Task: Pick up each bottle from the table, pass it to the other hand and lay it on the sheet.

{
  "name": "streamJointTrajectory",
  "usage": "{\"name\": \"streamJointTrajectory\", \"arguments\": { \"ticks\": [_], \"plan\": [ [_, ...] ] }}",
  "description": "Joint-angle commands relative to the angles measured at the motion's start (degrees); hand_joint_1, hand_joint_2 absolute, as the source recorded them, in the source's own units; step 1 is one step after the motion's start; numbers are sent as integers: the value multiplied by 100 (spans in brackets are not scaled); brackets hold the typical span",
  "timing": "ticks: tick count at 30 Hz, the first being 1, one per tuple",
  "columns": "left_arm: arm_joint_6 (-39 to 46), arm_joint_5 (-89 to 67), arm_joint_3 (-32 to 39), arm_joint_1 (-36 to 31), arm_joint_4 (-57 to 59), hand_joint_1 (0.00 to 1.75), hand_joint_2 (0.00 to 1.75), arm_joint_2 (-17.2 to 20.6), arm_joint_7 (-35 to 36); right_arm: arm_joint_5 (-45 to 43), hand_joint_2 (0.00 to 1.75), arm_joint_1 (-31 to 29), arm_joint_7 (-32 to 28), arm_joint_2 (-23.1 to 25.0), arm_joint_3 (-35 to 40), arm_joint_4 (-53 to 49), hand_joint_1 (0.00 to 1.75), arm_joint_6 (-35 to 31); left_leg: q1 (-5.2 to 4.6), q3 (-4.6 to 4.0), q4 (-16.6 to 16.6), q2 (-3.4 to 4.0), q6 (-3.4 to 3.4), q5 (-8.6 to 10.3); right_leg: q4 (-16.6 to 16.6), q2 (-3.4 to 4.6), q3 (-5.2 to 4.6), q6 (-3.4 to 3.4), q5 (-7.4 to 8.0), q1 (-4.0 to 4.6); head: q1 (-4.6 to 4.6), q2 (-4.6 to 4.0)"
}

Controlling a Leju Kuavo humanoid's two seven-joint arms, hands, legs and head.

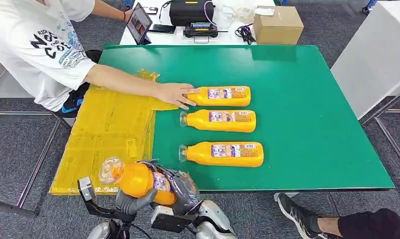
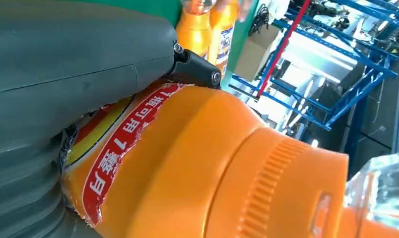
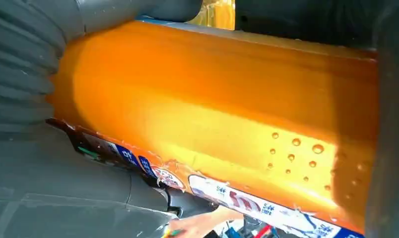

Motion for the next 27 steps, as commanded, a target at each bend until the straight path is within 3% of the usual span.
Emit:
{"name": "streamJointTrajectory", "arguments": {
  "ticks": [1,2,3,11,14,17,27],
  "plan": [
    [355,-239,-305,-176,-841,175,175,-88,-89,222,175,85,332,-112,78,-4,0,-393,13,19,9,-19,-9,-14,2,-22,31,-12,-17,14,0,0],
    [580,-396,-260,-152,-959,175,175,-91,-130,172,175,139,389,-93,-64,-138,0,-493,9,9,5,-18,-7,-7,1,-21,18,-9,-11,10,0,0],
    [722,-449,-198,-139,-1009,175,175,-113,-149,128,0,166,399,-107,-125,-278,0,-478,16,23,13,-22,-11,-17,4,-26,35,-14,-21,17,0,0],
    [2121,-1421,209,-323,-1034,175,175,-131,-520,-756,0,740,332,-399,-803,-2779,0,-17,11,19,7,-21,-9,-11,1,-25,30,-13,-16,12,0,0],
    [2523,-1742,271,-387,-947,175,175,-155,-609,-1102,0,920,234,-396,-1046,-3269,0,29,8,19,4,-17,-8,-10,1,-18,29,-11,-13,9,2,0],
    [2832,-1857,356,-426,-882,175,175,-190,-683,-1395,0,1021,-36,-355,-1175,-3444,0,-116,4,14,1,-12,-7,-7,0,-15,22,-9,-10,5,0,0],
    [2900,-1871,381,-462,-855,175,175,-199,-670,-1416,0,1041,-126,-341,-1199,-3448,0,-196,4,15,-1,-2,-6,-6,-3,-5,20,-8,-5,5,2,0]
  ]
}}
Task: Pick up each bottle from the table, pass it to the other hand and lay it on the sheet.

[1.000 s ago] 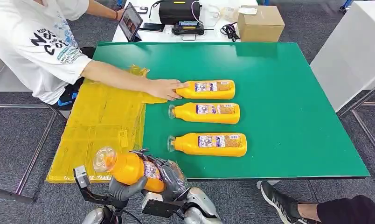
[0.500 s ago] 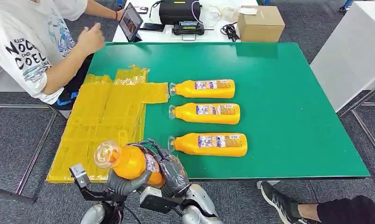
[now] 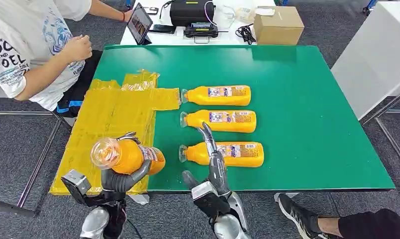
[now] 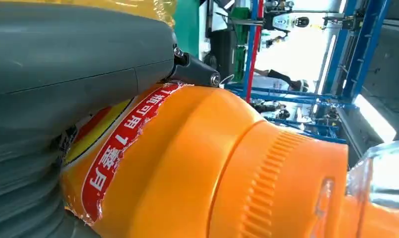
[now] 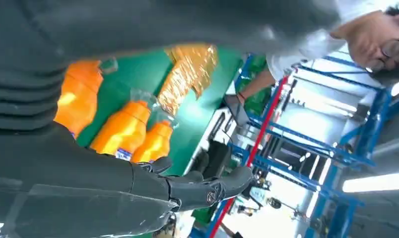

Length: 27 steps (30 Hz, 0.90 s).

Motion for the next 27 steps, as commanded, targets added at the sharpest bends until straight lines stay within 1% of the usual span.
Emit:
{"name": "streamJointTrajectory", "arguments": {
  "ticks": [1,3,4,5,6,7,8,9,10,13,15,16,17,18,19,20,21,22,23,24,27],
  "plan": [
    [291,-160,214,-266,249,175,175,-48,-43,-21,0,10,-220,-177,-195,-230,0,-227,11,36,1,0,-11,-16,-6,-5,42,-14,-14,13,0,0],
    [1055,-780,318,-465,401,175,175,-13,-231,-165,0,49,-278,-313,1,-731,0,-751,4,9,-3,-7,-5,-2,-4,-9,12,-7,-4,4,0,0],
    [1242,-1014,350,-575,487,175,175,38,-244,-264,0,62,-278,-375,80,-884,0,-872,10,26,3,-9,-10,-12,-2,-12,33,-13,-13,11,0,0],
    [1909,-1788,396,-738,622,175,175,117,-410,-384,0,51,-278,-408,120,-1051,0,-882,5,13,0,-8,-7,-5,-1,-10,16,-9,-7,6,0,0],
    [2196,-2277,436,-884,756,175,175,201,-394,-345,0,16,-278,-411,136,-1090,0,-910,12,27,8,-9,-11,-15,2,-12,34,-15,-16,13,0,0],
    [2653,-3036,428,-1076,975,175,175,331,-365,-343,0,-29,-278,-382,128,-1103,0,-873,7,17,0,-10,-8,-5,-2,-13,22,-11,-8,8,0,0],
    [2839,-3805,461,-1375,1395,175,175,498,-72,-431,0,-109,-278,-361,152,-1112,0,-753,4,12,-3,-10,-7,0,-3,-11,16,-9,-4,5,0,0],
    [3100,-4451,481,-1602,1714,175,175,604,69,-399,0,-158,-278,-331,151,-1092,0,-734,9,27,-2,-7,-11,-5,-4,-10,32,-14,-8,10,0,0],
    [3244,-4726,594,-1800,1980,175,175,670,149,-377,0,-217,-278,-304,171,-1075,0,-722,4,21,-7,-7,-10,1,-4,-8,23,-12,-2,5,0,0],
    [3272,-4717,632,-1886,2147,175,175,663,77,-369,0,-246,-278,-283,167,-1023,0,-724,5,23,-6,-4,-9,5,-3,-5,27,-13,-1,5,0,0],
    [3287,-4720,628,-1867,2144,175,175,638,64,-365,0,-240,-278,-294,177,-1023,0,-719,9,30,-4,11,-11,-1,-4,8,30,-15,1,10,-2,0],
    [3227,-5103,556,-1926,2312,175,175,690,373,-383,0,-256,-278,-354,252,-1124,0,-804,3,22,-6,9,-7,3,-3,3,19,-11,5,4,-2,0],
    [3574,-5742,464,-2130,2551,175,175,780,487,-482,0,-313,-278,-428,356,-1189,0,-956,10,38,-3,12,-11,-5,-5,4,37,-16,-1,11,0,0],
    [3628,-6204,447,-2353,2917,175,175,894,736,-561,0,-357,-278,-420,354,-1118,0,-923,4,24,-5,3,-8,4,-2,-4,23,-11,2,5,-2,0],
    [3730,-6516,454,-2492,3069,175,175,963,835,-616,0,-376,-278,-388,324,-1102,0,-900,12,36,0,-2,-12,-3,-2,-9,40,-17,-5,13,0,0],
    [3742,-7329,468,-2672,3327,175,175,1099,1238,-614,0,-409,-278,-342,283,-1014,0,-844,10,31,-2,-9,-11,2,-1,-11,36,-14,-2,10,0,0],
    [3742,-8285,516,-2726,3237,175,175,1178,1652,-582,0,-399,-278,-240,217,-1035,0,-726,15,40,4,-4,-14,-5,1,-6,46,-18,-7,15,0,0],
    [3742,-8277,577,-2815,3403,175,175,1191,1605,-548,0,-395,-278,-207,212,-1052,0,-707,12,31,1,6,-13,-1,2,6,32,-16,0,12,0,0],
    [3742,-8686,565,-2912,3573,175,175,1244,1845,-504,0,-401,-278,-172,204,-1081,0,-644,7,20,-1,4,-10,4,2,4,22,-11,4,7,2,0],
    [3742,-8686,565,-2912,3573,175,175,1244,1845,-504,0,-401,-278,-172,204,-1081,0,-644,7,16,0,3,-10,6,1,3,19,-11,5,7,0,0],
    [3742,-8686,565,-2912,3573,175,175,1244,1845,-504,0,-401,-278,-172,204,-1081,0,-644,15,36,4,8,-17,-6,4,6,40,-20,-5,16,0,0]
  ]
}}
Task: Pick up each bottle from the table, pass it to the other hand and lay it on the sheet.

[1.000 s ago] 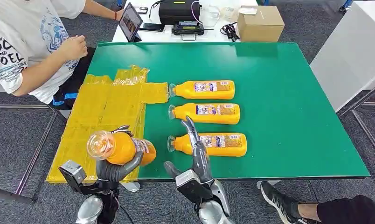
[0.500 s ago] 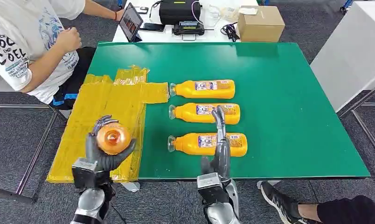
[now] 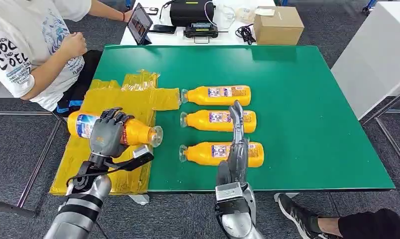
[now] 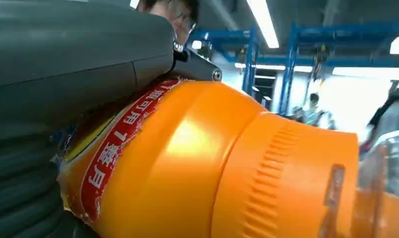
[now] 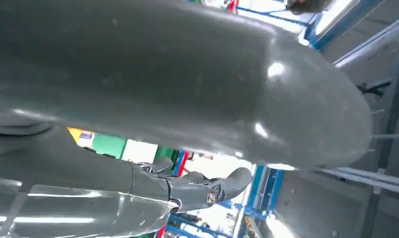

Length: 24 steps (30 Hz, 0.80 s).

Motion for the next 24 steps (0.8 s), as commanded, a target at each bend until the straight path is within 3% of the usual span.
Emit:
{"name": "streamJointTrajectory", "arguments": {
  "ticks": [1,4,8,18,24],
  "plan": [
    [40,-728,82,-776,1265,175,175,432,426,-46,0,-277,2,-2,41,46,0,153,18,45,6,16,-19,-22,3,11,44,-24,-16,19,-2,0],
    [-76,-1049,-5,-1258,2287,175,175,563,679,-11,0,-417,13,126,173,172,0,297,13,27,5,9,-13,-13,3,4,26,-15,-11,14,-2,0],
    [-1058,-873,23,-1758,3150,175,175,718,549,21,0,-506,147,149,298,192,0,407,10,17,2,7,-9,-6,2,3,15,-11,-4,10,-2,0],
    [-1536,-1186,-336,-1921,3478,175,175,911,1084,65,0,-574,369,162,375,535,0,703,13,25,4,9,-11,-11,3,6,25,-12,-10,12,0,0],
    [-1888,-540,210,-2007,3531,175,175,714,804,288,0,-725,355,208,730,1125,0,764,14,28,2,19,-13,-10,0,14,28,-14,-6,14,0,0]
  ]
}}
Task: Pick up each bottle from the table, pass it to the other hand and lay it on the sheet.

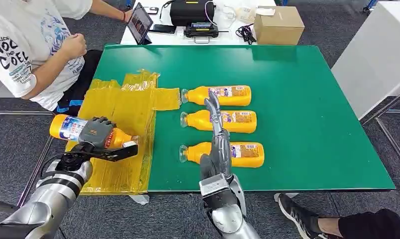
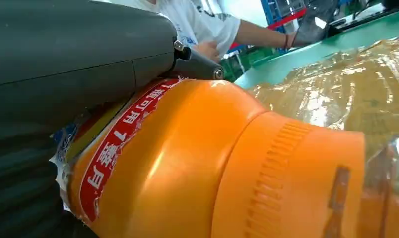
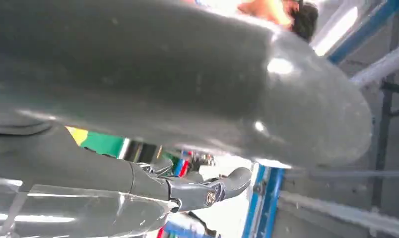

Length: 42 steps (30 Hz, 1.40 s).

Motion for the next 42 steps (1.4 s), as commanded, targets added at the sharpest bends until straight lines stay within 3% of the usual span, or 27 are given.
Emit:
{"name": "streamJointTrajectory", "arguments": {
  "ticks": [1,9,11,17,21,32,36,42],
  "plan": [
    [-455,545,277,-427,709,175,175,-44,-124,152,0,-405,33,-46,466,1038,0,44,9,21,-2,10,-9,-7,-5,8,20,-11,-3,10,0,0],
    [-626,514,214,-284,800,175,175,-100,-169,77,0,-393,103,-53,410,1075,0,76,11,46,-2,8,-10,-15,-7,6,46,-14,-11,12,2,0],
    [-885,703,331,-272,867,0,175,-167,-329,46,0,-398,126,-55,369,1119,0,97,5,33,-6,7,-6,-6,-8,5,31,-9,-3,5,2,0],
    [-2067,2147,1144,-63,765,0,175,-297,-1581,-58,0,-377,143,49,220,1281,0,213,2,43,-10,6,-6,-5,-11,6,42,-9,-4,3,0,0],
    [-2264,2592,1193,100,635,0,175,-318,-2001,-70,0,-426,135,72,187,1455,0,250,7,74,-12,18,-10,-15,-16,17,74,-14,-8,8,2,0],
    [-2640,3326,956,246,506,0,175,-353,-2173,-137,0,-438,110,124,58,1620,0,291,6,84,-10,7,-11,-9,-12,8,85,-16,-7,8,2,0],
    [-3326,4223,1357,326,403,0,175,-388,-2630,-136,0,-499,94,126,54,1706,0,283,2,92,-11,8,-9,-7,-12,10,92,-14,-4,3,2,0],
    [-3326,4223,1357,326,403,0,175,-388,-2630,-136,0,-499,94,126,54,1706,0,283,0,83,-8,4,-5,-4,-9,7,84,-9,-3,0,2,0]
  ]
}}
